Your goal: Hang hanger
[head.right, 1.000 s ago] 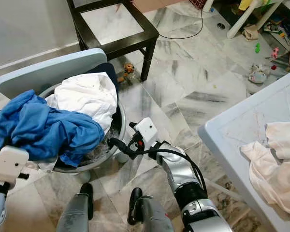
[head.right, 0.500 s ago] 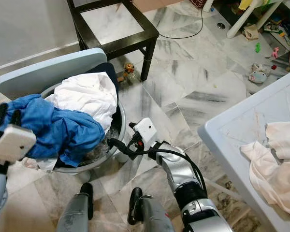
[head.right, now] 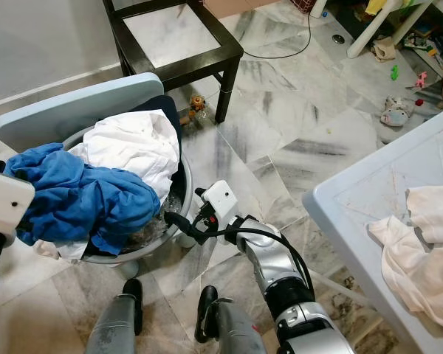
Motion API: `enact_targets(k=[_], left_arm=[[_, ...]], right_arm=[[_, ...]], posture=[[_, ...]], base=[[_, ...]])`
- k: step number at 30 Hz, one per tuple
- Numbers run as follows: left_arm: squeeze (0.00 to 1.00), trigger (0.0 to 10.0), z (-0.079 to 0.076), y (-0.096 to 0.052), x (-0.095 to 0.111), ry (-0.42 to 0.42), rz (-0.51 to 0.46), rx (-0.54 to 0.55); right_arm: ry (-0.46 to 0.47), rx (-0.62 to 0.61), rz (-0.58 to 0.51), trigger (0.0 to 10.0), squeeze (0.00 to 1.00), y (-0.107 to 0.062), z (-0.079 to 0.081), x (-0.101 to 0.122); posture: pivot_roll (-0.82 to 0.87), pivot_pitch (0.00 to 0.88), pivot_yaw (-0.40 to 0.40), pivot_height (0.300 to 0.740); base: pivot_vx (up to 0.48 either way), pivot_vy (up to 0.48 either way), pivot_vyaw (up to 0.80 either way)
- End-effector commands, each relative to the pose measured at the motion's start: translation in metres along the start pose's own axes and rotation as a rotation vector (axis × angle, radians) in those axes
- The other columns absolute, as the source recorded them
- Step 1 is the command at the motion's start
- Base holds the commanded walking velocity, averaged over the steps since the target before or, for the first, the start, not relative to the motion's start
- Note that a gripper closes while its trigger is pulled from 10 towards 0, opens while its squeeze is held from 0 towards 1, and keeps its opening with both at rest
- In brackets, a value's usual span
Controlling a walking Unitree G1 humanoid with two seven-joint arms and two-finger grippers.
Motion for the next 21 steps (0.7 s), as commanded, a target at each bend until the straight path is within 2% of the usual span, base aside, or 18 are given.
enact_targets(k=[1, 2, 4, 5, 9, 13, 16, 21], left_arm=[[0.0, 10.0, -0.004, -0.002, -0.006, -0.023, 0.028, -0.038], [0.6, 10.0, -0.003, -0.001, -0.002, -0.037, 0.013, -0.035], [0.6, 10.0, -0.001, -0.001, 0.002, -0.058, -0.001, -0.024], [1.0, 10.0, -0.001, -0.001, 0.006, -0.071, -0.015, -0.022], [1.0, 10.0, -0.002, -0.001, 0.025, -0.129, -0.09, -0.029], [1.0, 10.0, 0.0, -0.004, 0.038, -0.132, -0.147, -0.009], [1.0, 10.0, -0.008, -0.006, 0.035, -0.114, -0.147, -0.049], [1.0, 10.0, -0.018, -0.011, 0.024, -0.143, -0.09, -0.128]], right_arm=[[0.011, -0.011, 0.033, 10.0, 0.0, -0.005, -0.001, -0.012], [0.011, -0.013, 0.033, 10.0, 0.0, -0.006, -0.001, -0.012], [0.011, -0.013, 0.034, 10.0, 0.0, -0.006, -0.001, -0.013], [0.012, -0.014, 0.035, 10.0, 0.0, -0.006, -0.001, -0.013], [0.015, -0.015, 0.038, 10.0, 0.0, -0.006, 0.0, -0.015], [0.015, -0.015, 0.039, 10.0, 0.0, -0.005, 0.0, -0.015], [0.015, -0.015, 0.04, 10.0, 0.0, -0.005, 0.0, -0.015], [0.013, -0.017, 0.043, 10.0, 0.0, -0.005, -0.001, -0.015]], posture=[[0.43, 0.391, -0.171, 0.74], [0.43, 0.391, -0.17, 0.74], [0.43, 0.391, -0.17, 0.74], [0.43, 0.392, -0.17, 0.74], [0.43, 0.392, -0.169, 0.74], [0.44, 0.394, -0.168, 0.74], [0.44, 0.393, -0.169, 0.74], [0.43, 0.394, -0.171, 0.74]], base=[[0.0, 0.0, 0.0], [0.0, 0.0, 0.0], [0.0, 0.0, 0.0], [0.0, 0.0, 0.0], [0.0, 0.0, 0.0], [0.0, 0.0, 0.0], [0.0, 0.0, 0.0], [0.0, 0.0, 0.0]])
Point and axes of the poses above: a point about 5 cm out from each wrist's last joint towards the gripper, its own y axis pointing out of the wrist towards the gripper, its own x axis along the axis of the wrist's last joint, z = x × y, the point moved 3 cm from there along y, pointing out of the wrist towards the gripper, and after that the axes turned 10 degrees about y, right-handed, at the moved point
